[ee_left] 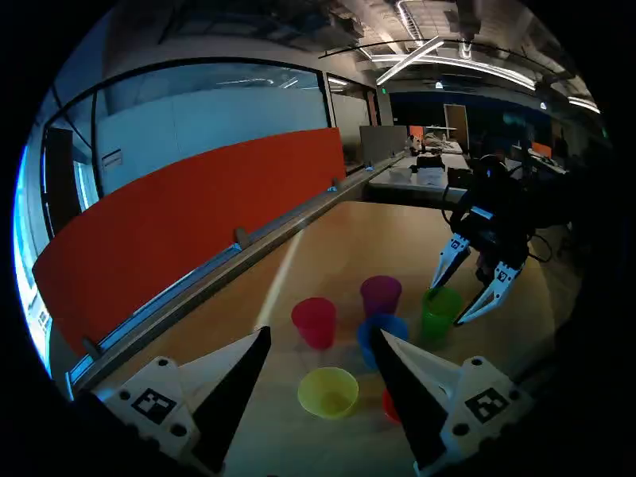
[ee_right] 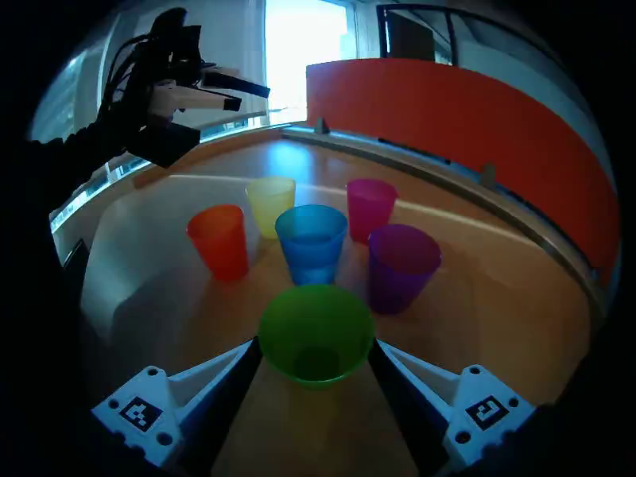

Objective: Pour water

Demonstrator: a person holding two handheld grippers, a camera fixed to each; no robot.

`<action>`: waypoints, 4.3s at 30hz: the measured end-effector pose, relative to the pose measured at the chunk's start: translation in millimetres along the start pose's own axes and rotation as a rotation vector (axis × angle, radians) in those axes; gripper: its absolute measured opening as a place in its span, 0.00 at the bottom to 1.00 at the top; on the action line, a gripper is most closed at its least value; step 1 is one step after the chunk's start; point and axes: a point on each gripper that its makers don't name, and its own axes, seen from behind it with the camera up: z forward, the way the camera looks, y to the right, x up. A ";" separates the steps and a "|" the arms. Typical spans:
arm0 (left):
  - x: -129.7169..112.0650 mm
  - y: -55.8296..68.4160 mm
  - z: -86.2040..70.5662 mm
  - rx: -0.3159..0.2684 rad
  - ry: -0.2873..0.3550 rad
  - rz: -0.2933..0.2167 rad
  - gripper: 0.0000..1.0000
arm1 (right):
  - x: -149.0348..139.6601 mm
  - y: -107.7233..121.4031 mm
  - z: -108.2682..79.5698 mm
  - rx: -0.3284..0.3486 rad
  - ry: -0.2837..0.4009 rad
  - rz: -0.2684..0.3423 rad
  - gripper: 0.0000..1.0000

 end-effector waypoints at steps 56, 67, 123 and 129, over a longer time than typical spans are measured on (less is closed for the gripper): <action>10.9 14.9 15.5 -0.045 0.010 0.029 0.91 | 110.9 10.4 -65.5 -0.106 0.394 -0.035 0.90; 11.6 17.9 19.6 -0.058 0.006 0.043 0.91 | 124.7 10.0 -71.8 -0.134 0.498 -0.037 0.90; -49.8 80.4 96.0 -0.330 -0.293 0.162 0.92 | 138.0 39.9 -76.6 -0.157 0.516 -0.030 0.90; -61.6 88.3 104.6 -0.348 -0.329 0.166 0.92 | 134.5 43.7 -77.0 -0.162 0.514 -0.031 0.90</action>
